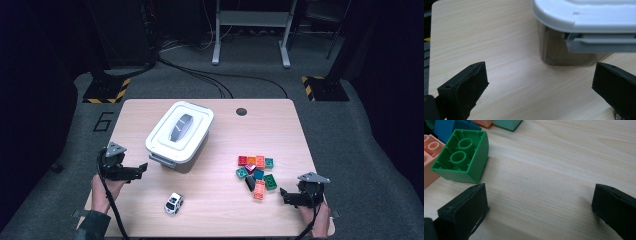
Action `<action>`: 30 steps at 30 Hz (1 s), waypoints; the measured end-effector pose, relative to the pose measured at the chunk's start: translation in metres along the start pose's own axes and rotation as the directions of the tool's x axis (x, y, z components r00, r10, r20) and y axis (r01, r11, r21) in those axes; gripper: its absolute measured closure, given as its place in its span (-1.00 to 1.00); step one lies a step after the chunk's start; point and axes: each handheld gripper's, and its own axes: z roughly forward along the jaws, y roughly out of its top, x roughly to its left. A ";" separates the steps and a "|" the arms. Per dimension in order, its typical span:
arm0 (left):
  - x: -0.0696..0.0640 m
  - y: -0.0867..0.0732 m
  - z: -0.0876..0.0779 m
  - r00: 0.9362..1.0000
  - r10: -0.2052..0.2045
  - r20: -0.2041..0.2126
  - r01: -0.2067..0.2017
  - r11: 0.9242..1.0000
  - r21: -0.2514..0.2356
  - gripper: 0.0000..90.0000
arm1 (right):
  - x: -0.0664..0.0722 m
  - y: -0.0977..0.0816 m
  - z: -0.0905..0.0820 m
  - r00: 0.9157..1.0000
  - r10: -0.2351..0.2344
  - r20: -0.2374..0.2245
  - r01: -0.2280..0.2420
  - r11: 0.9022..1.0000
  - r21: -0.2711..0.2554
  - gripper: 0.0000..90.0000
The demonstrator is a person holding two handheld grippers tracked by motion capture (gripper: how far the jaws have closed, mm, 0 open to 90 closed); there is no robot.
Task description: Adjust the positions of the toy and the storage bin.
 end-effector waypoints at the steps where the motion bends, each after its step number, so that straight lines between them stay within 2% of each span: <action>1: -0.001 0.004 -0.001 1.000 0.009 0.001 -0.009 1.000 0.002 -1.00 | 0.000 0.000 0.000 1.000 0.000 0.000 0.000 1.000 -0.001 -1.00; 10: -0.006 0.039 -0.004 0.999 0.044 0.019 -0.044 0.999 0.001 -1.00 | 0.000 0.000 0.000 1.000 -0.003 0.000 0.003 1.000 -0.001 -1.00; 16: -0.006 0.058 0.008 0.998 0.041 0.043 -0.041 0.999 0.018 -1.00 | 0.000 0.000 0.000 1.000 -0.001 0.000 0.001 1.000 -0.001 -1.00; 23: -0.014 0.077 0.022 0.995 0.068 0.067 -0.070 0.997 0.038 -1.00 | 0.000 0.000 0.000 1.000 0.000 0.000 0.000 1.000 0.000 -1.00; 30: -0.024 0.097 0.034 0.996 0.075 0.056 -0.077 0.996 0.048 -1.00 | 0.000 0.000 0.000 1.000 0.001 0.001 -0.001 1.000 0.000 -1.00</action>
